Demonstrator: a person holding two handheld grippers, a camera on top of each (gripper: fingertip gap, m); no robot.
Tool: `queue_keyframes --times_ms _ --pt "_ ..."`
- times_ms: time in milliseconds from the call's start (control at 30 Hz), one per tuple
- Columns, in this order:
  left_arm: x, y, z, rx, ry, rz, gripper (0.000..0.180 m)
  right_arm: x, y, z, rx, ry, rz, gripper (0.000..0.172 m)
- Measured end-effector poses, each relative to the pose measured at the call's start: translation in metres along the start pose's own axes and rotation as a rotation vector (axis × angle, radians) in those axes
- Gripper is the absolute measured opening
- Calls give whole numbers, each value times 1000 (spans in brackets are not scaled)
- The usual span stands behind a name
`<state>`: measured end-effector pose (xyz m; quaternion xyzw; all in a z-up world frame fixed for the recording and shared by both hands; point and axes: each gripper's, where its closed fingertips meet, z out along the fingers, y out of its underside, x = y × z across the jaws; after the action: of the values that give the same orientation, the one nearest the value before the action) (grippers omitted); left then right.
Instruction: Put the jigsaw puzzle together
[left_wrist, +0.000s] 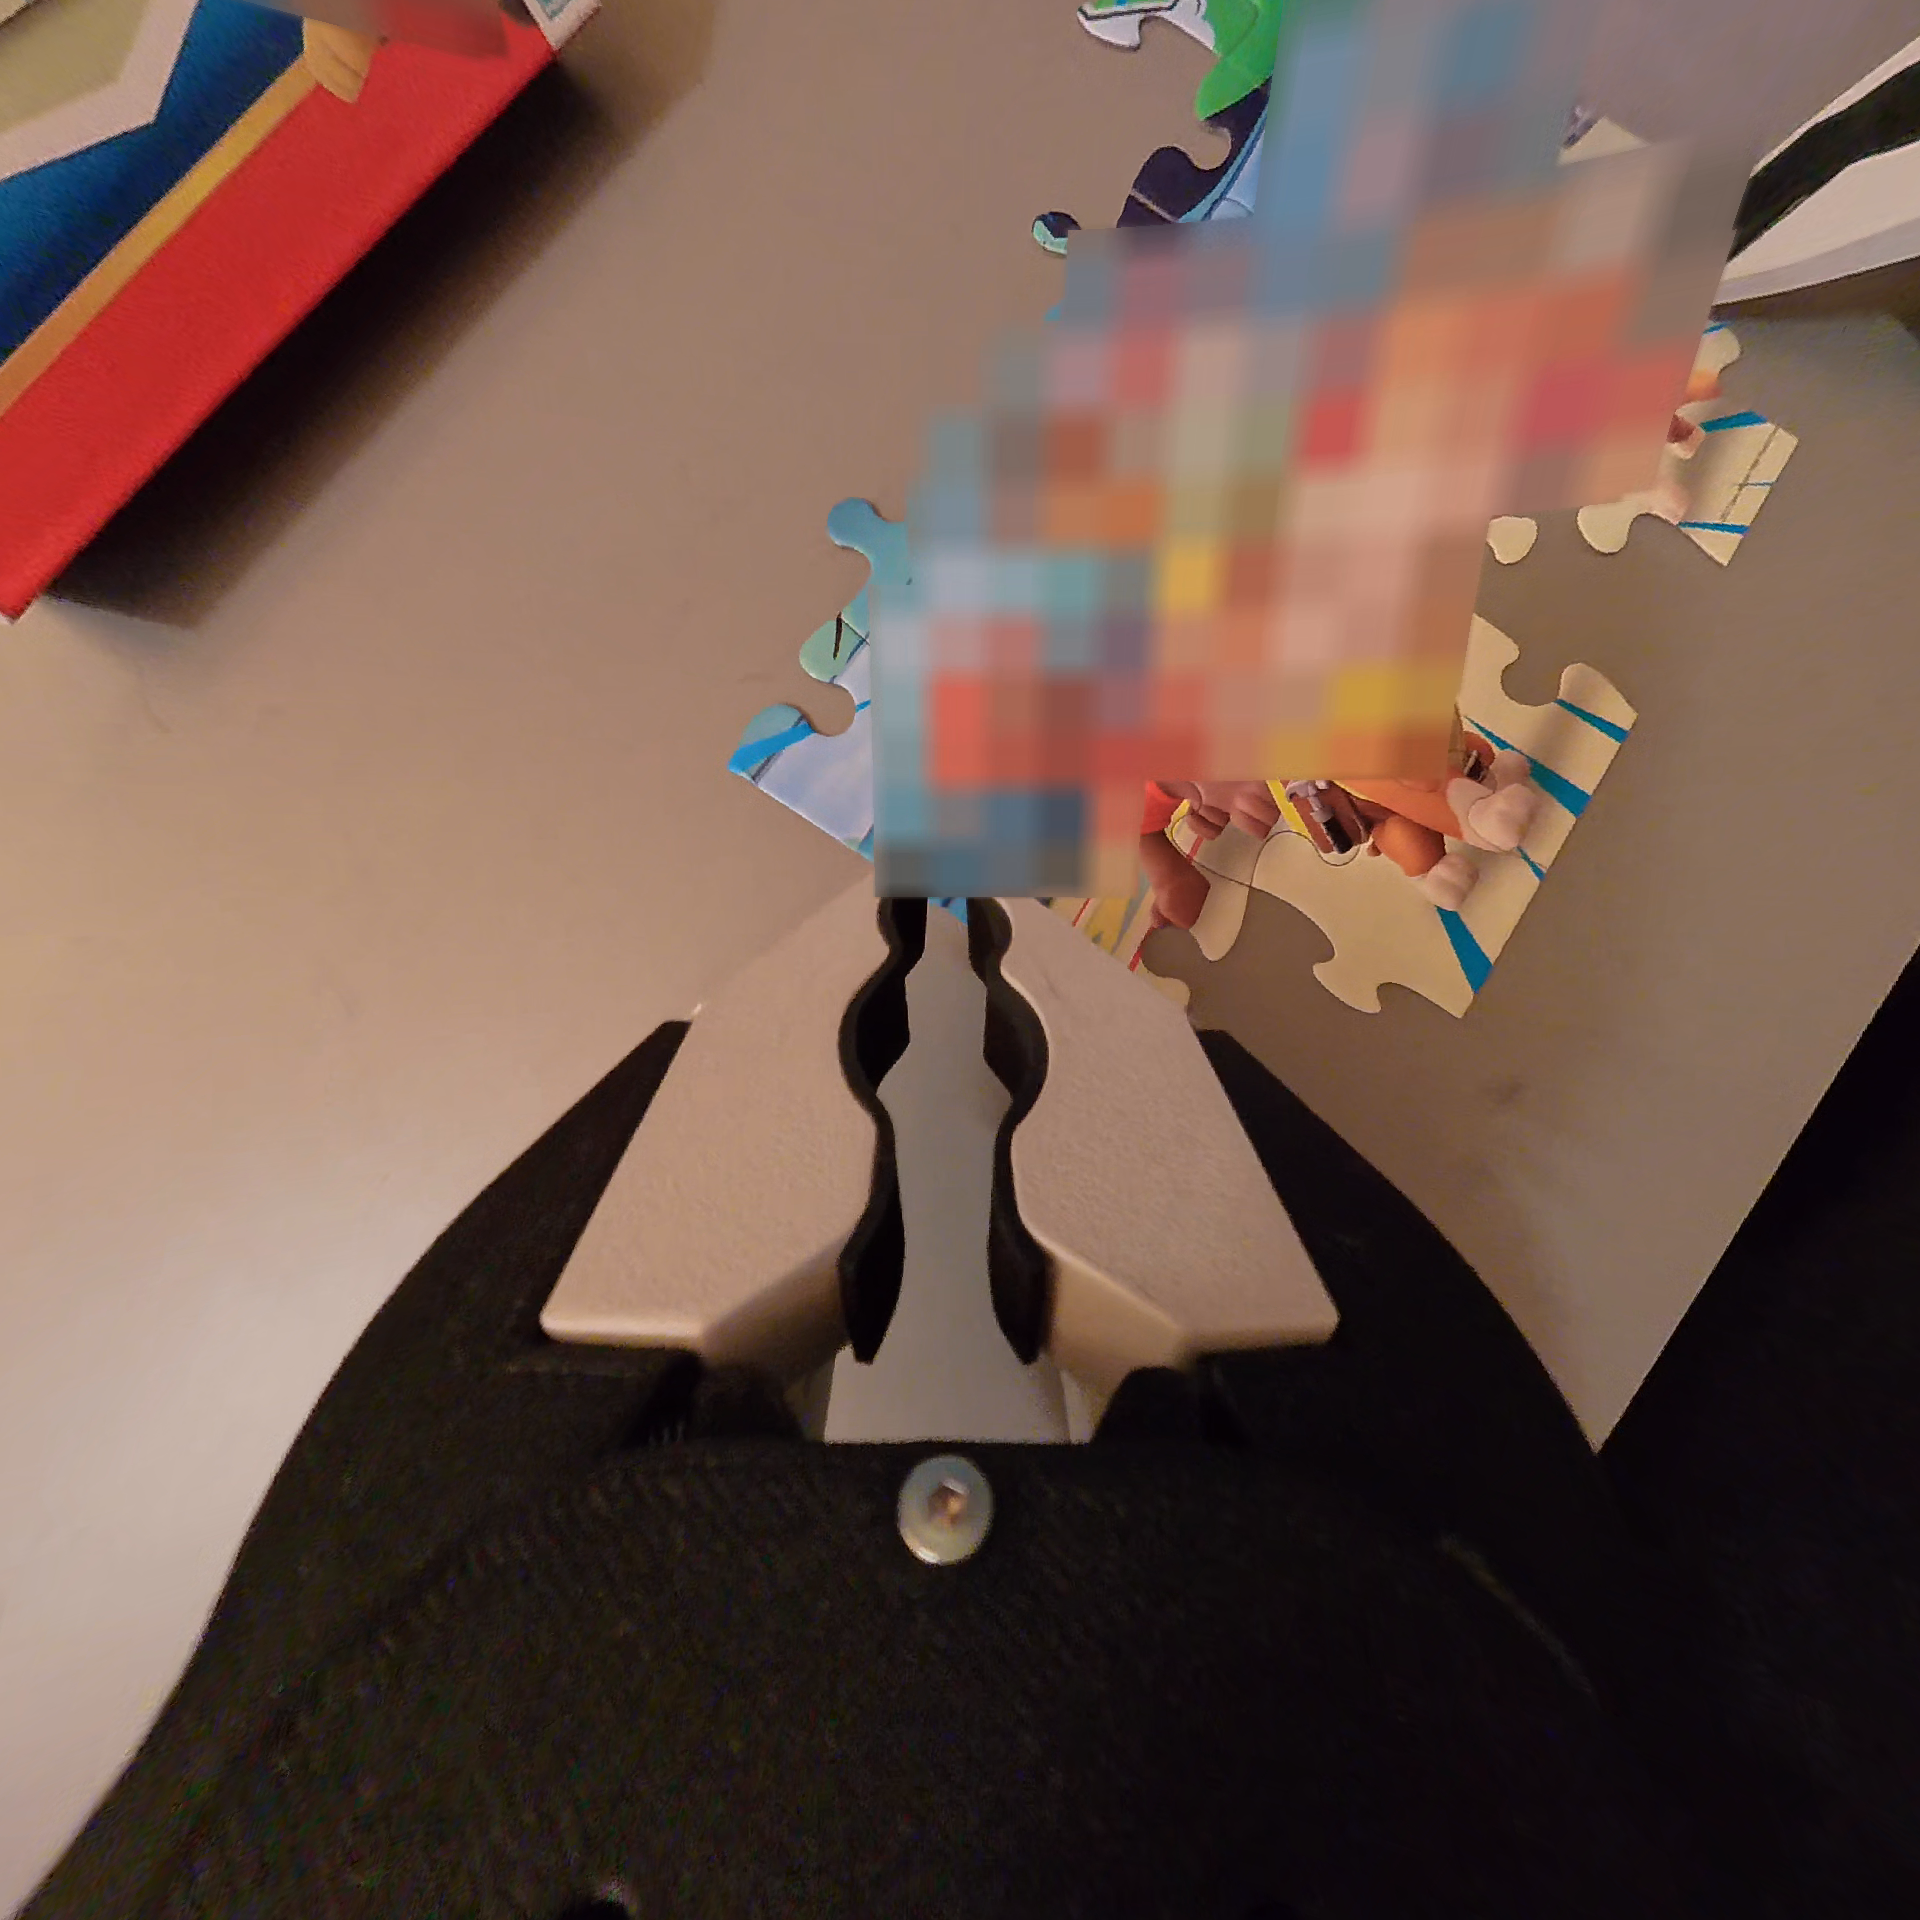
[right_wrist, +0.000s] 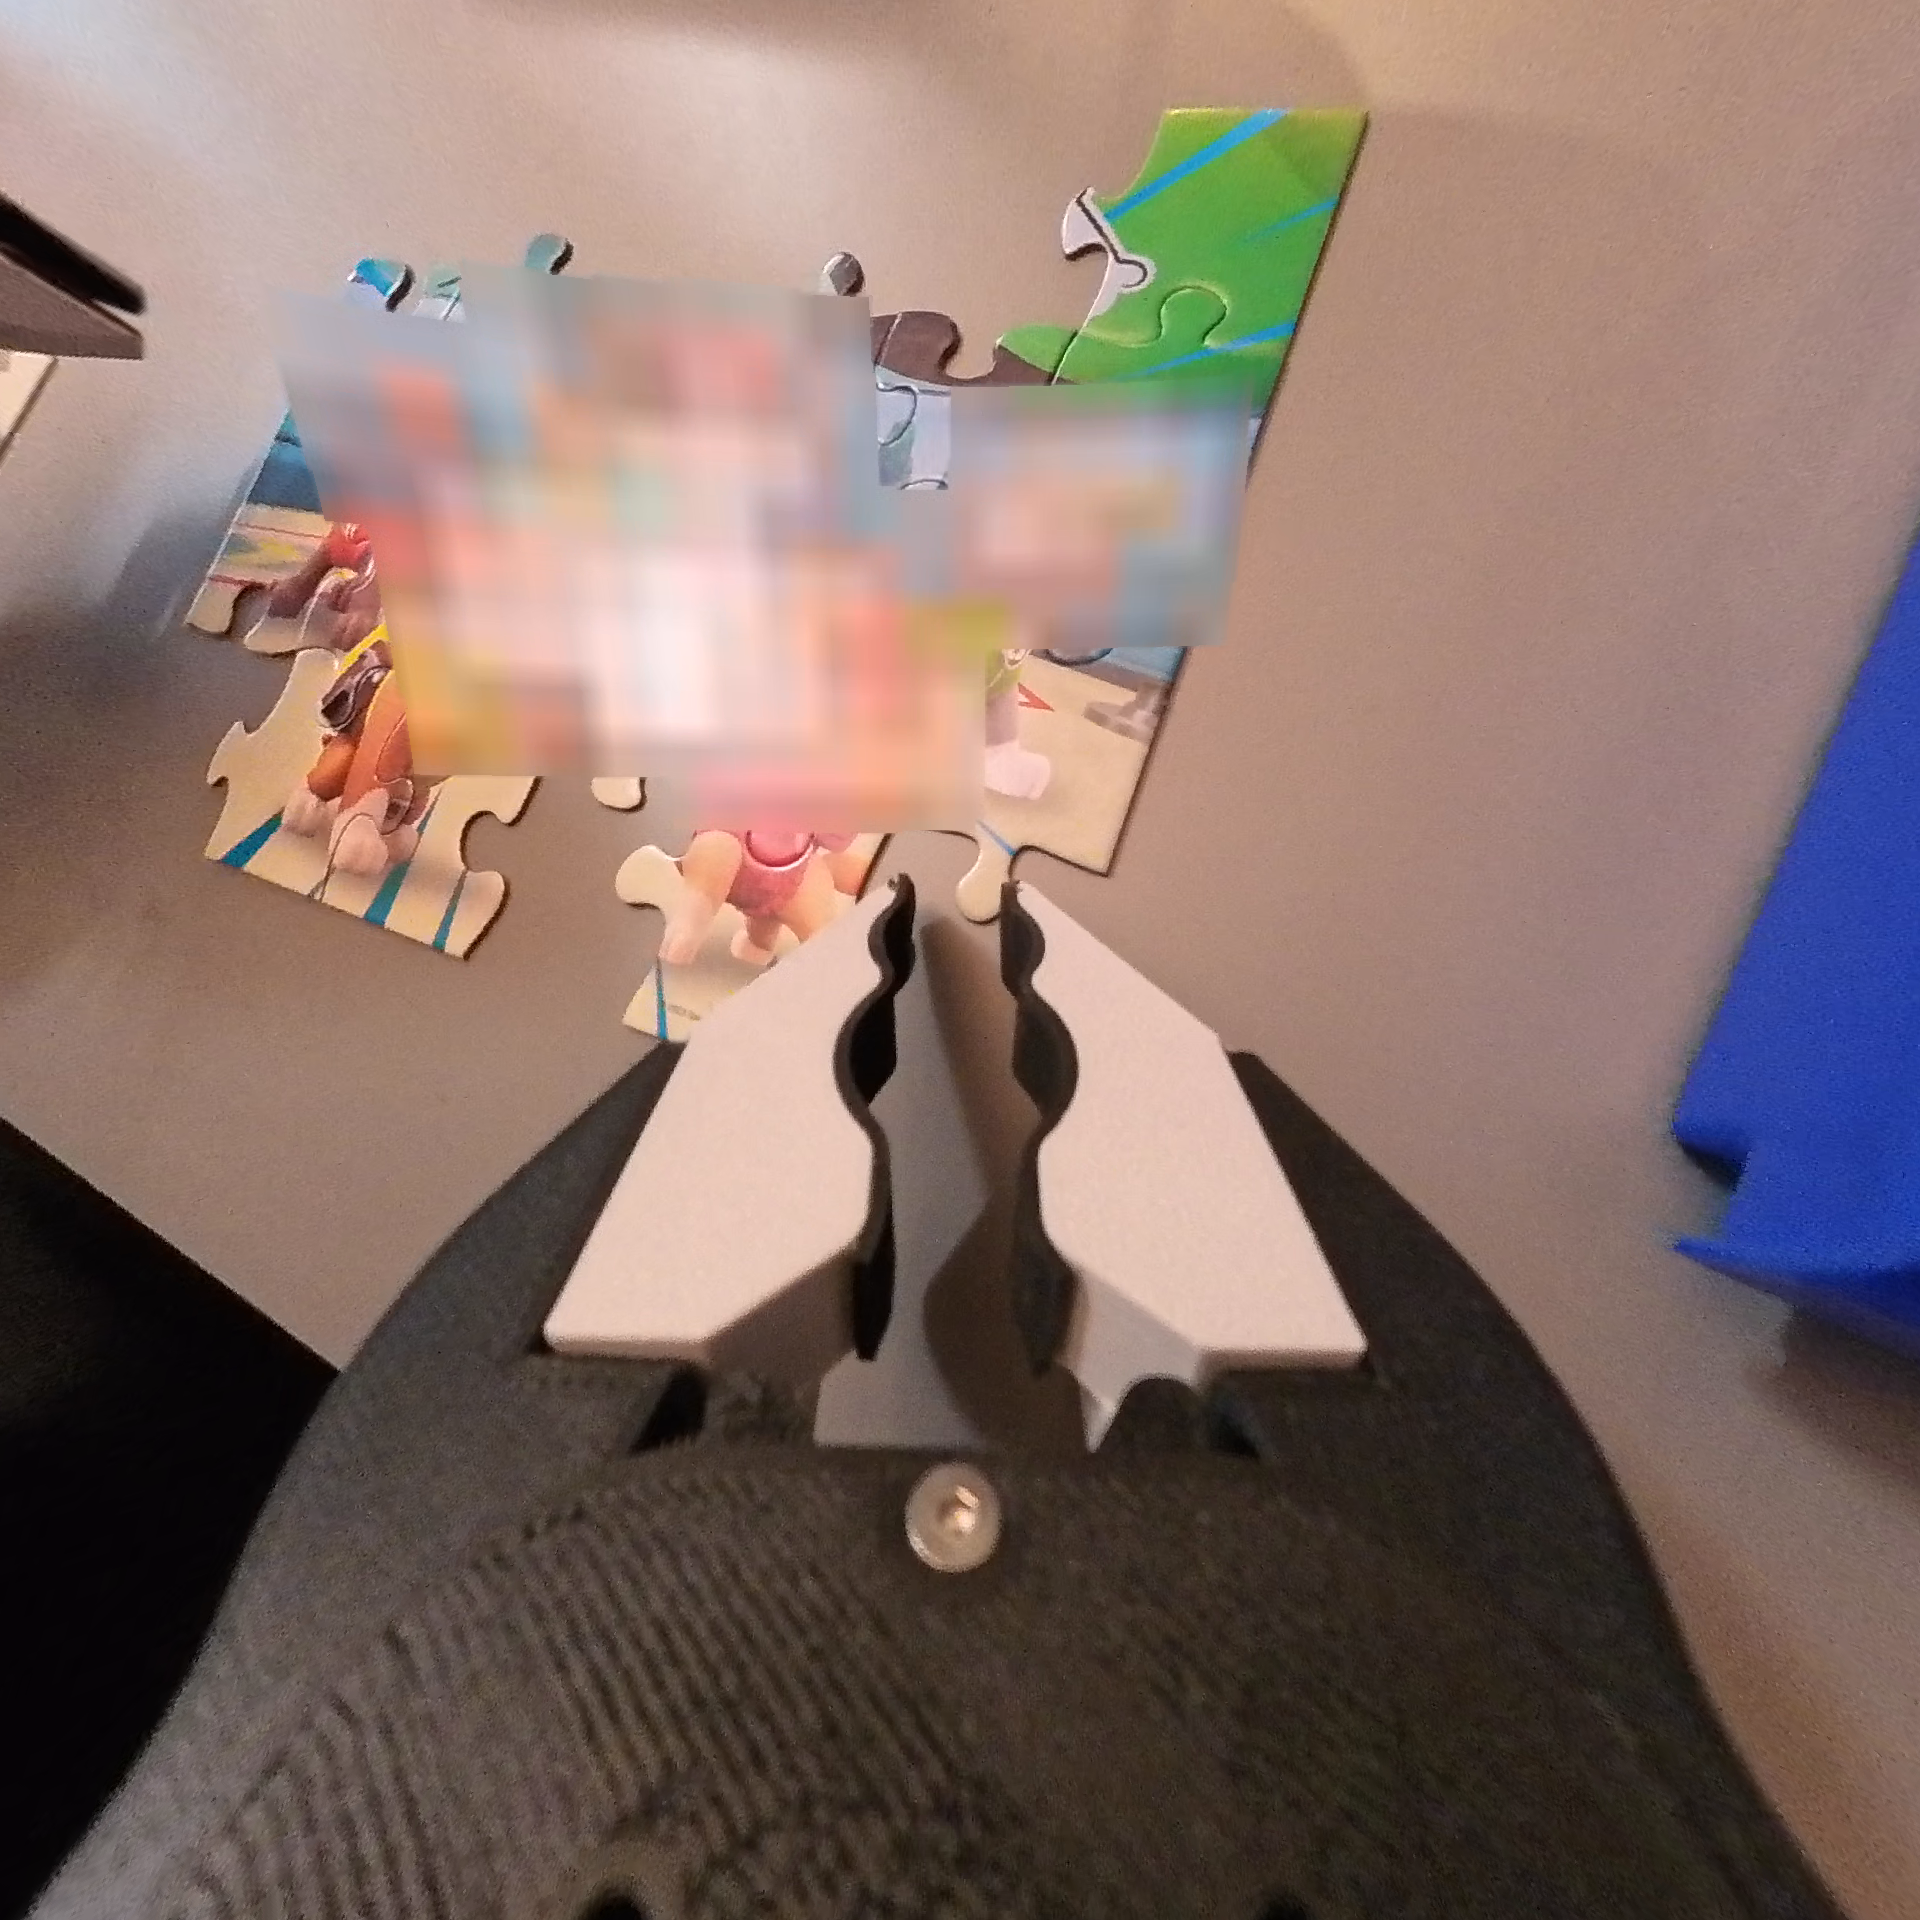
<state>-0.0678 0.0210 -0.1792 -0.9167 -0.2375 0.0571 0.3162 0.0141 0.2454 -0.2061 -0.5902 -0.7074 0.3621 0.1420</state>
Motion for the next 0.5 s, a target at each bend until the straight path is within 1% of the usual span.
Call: queue_keyframes --times_ms 267,500 --pt "-6 13 -9 -3 -20 -34 8 -8 0 3 -7 -11 -16 15" --pt "-11 14 -16 20 -34 -52 8 -11 -2 5 -4 -11 -23 14"
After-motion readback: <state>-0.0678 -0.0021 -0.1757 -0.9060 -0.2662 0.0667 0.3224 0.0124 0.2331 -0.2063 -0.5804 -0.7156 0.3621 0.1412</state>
